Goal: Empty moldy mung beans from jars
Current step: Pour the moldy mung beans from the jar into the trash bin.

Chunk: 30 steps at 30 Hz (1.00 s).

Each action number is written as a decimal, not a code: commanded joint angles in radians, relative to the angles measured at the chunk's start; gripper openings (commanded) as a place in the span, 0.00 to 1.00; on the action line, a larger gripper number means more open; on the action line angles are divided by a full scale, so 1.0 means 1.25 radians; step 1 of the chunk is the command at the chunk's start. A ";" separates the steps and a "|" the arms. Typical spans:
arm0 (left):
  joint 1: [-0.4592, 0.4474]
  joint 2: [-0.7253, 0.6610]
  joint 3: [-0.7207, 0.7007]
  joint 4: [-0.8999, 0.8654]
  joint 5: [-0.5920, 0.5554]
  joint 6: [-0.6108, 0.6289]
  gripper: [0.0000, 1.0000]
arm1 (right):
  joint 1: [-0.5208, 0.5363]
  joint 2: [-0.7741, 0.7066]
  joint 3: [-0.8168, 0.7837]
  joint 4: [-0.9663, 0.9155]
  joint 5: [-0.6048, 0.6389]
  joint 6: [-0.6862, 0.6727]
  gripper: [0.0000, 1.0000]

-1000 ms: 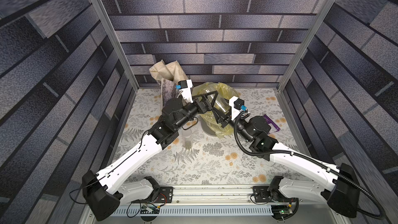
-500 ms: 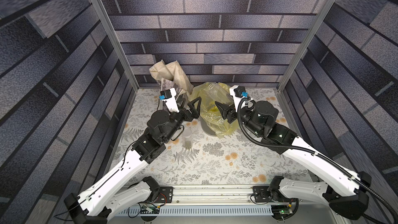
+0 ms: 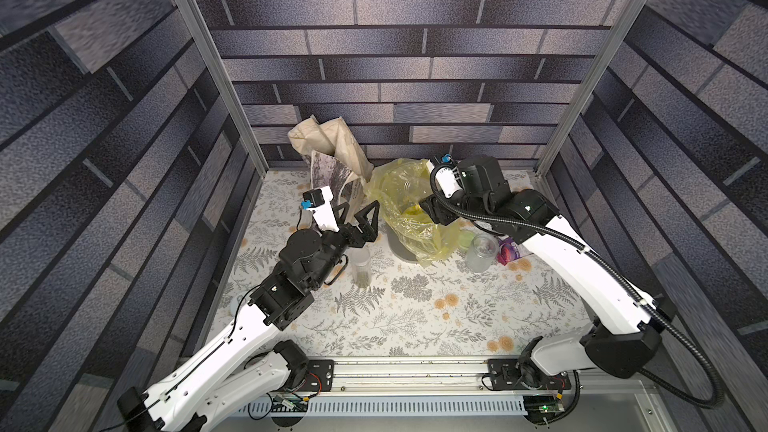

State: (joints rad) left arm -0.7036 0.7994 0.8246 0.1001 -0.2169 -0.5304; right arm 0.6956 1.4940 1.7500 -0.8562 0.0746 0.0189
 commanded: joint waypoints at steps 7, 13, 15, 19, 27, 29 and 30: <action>0.001 -0.054 -0.062 0.053 -0.031 0.003 1.00 | -0.065 0.330 0.564 -0.507 -0.055 -0.072 0.45; 0.010 -0.080 -0.085 0.052 -0.039 0.000 1.00 | -0.085 0.367 0.615 -0.550 -0.059 -0.081 0.45; 0.016 -0.086 -0.088 0.046 -0.039 -0.001 1.00 | -0.090 0.354 0.595 -0.542 -0.062 -0.084 0.45; 0.034 -0.088 -0.094 0.054 -0.024 -0.014 1.00 | -0.093 0.353 0.594 -0.545 -0.065 -0.086 0.45; 0.045 -0.071 -0.096 0.048 0.006 -0.036 1.00 | -0.093 0.338 0.597 -0.522 -0.035 -0.093 0.45; 0.045 -0.069 -0.096 0.047 0.009 -0.035 1.00 | -0.093 0.332 0.601 -0.518 -0.021 -0.099 0.45; 0.046 -0.068 -0.094 0.046 0.010 -0.034 1.00 | -0.093 0.331 0.608 -0.524 -0.011 -0.103 0.46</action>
State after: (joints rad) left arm -0.6525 0.7109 0.7174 0.1417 -0.2245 -0.5579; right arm 0.5865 1.9503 2.4844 -1.4967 0.0269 -0.0921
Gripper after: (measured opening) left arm 0.999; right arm 0.639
